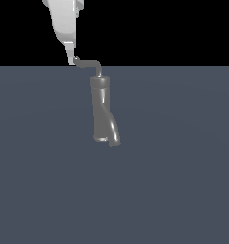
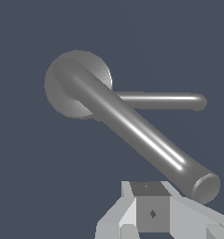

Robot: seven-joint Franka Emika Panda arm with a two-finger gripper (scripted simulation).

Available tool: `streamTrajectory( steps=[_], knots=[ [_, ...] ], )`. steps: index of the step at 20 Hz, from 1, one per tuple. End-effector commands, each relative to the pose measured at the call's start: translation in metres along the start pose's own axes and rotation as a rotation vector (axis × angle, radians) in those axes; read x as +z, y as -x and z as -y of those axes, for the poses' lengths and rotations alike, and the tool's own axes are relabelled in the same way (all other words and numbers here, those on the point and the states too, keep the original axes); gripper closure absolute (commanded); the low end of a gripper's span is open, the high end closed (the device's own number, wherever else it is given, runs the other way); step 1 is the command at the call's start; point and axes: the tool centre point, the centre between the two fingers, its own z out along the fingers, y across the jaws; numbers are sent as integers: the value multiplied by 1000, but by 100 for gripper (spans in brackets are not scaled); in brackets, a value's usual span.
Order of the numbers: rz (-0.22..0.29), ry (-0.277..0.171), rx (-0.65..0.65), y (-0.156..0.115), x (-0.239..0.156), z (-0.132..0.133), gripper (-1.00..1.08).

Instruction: Turn on the faucet by rotating a designated handle.

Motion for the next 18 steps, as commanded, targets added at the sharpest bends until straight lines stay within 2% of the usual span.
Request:
streamTrajectory(
  steps=[1,8,10,18],
  knots=[
    [-2,6,16,-15,0,-11,108],
    [-3,8,18,-35,0,-35,108],
    [-3,3,3,-24,0,-29,108],
    [-3,6,12,-78,0,-37,108]
  ],
)
